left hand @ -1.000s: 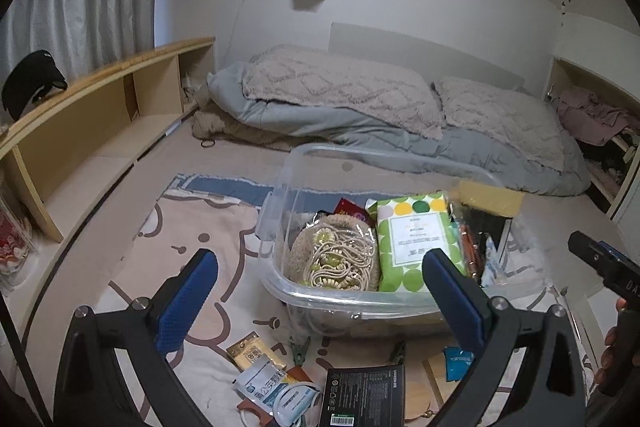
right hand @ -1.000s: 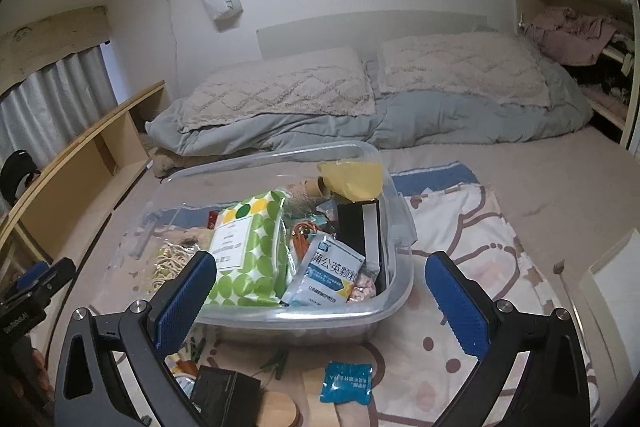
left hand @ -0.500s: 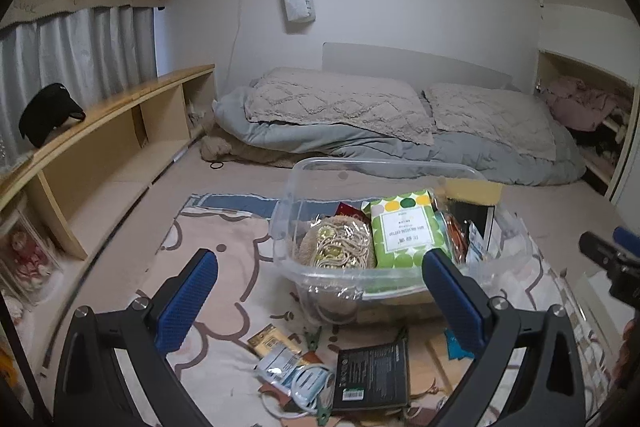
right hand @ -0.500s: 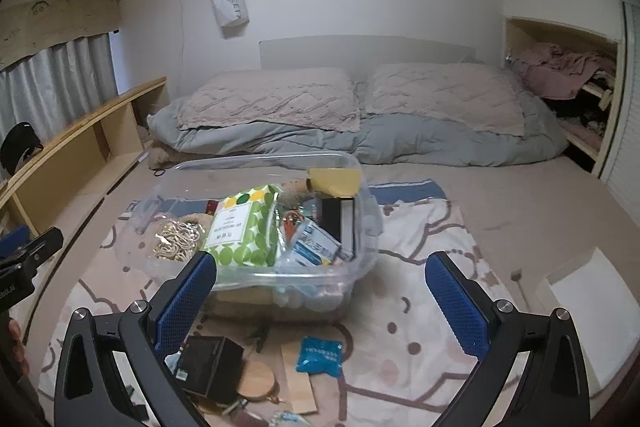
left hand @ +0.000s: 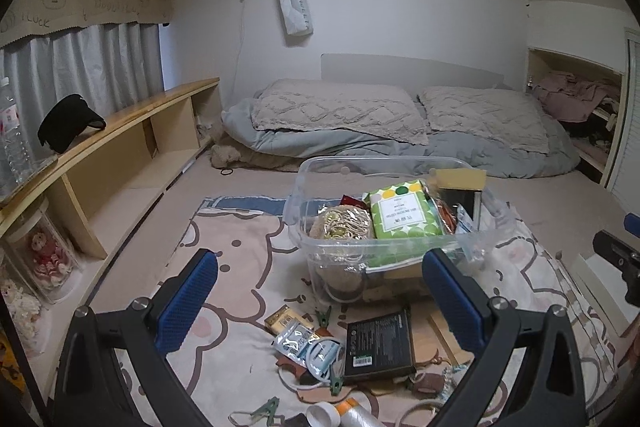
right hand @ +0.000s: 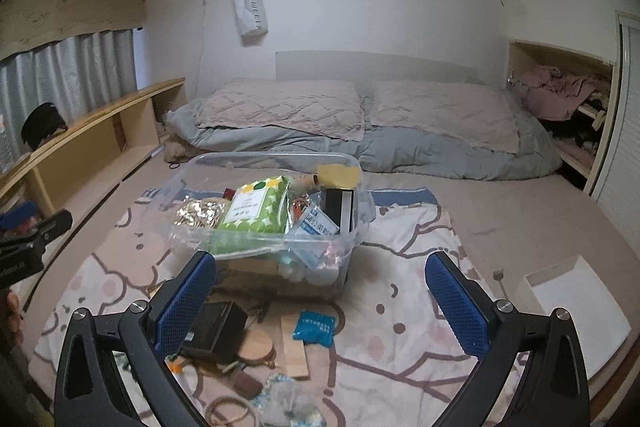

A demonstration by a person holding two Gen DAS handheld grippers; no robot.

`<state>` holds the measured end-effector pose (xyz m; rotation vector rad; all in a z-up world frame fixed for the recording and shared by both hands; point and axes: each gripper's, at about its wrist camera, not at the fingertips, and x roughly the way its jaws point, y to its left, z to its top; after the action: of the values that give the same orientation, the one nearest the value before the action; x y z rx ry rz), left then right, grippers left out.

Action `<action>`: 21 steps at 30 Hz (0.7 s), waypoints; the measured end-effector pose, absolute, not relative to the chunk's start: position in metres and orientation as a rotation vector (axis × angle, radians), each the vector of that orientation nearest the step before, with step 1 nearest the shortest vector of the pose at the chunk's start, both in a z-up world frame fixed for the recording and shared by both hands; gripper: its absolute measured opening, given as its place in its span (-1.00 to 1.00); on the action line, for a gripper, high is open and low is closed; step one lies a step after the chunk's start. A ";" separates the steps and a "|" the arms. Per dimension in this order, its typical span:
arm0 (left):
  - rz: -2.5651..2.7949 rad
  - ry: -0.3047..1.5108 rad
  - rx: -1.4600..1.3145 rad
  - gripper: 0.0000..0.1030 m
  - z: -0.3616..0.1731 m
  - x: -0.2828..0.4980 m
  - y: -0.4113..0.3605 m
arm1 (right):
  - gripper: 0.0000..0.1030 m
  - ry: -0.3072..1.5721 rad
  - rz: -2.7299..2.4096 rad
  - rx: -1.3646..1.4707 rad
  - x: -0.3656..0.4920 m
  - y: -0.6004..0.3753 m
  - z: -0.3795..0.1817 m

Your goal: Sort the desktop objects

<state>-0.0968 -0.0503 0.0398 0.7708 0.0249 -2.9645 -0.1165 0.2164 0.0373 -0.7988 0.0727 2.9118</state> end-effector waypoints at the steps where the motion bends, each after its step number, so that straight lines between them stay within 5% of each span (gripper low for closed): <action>1: -2.969 0.021 0.772 0.99 0.041 -0.094 -0.049 | 1.00 0.061 2.917 -0.795 -0.112 0.214 0.038; 21: -2.989 -0.029 0.774 0.99 0.043 -0.025 -0.021 | 1.00 0.026 2.962 -0.748 -0.048 0.196 0.045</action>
<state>-0.0245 -0.0207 0.0434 0.7744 -0.0292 -2.9886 -0.0481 0.1957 0.0448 -0.7477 0.0264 2.9620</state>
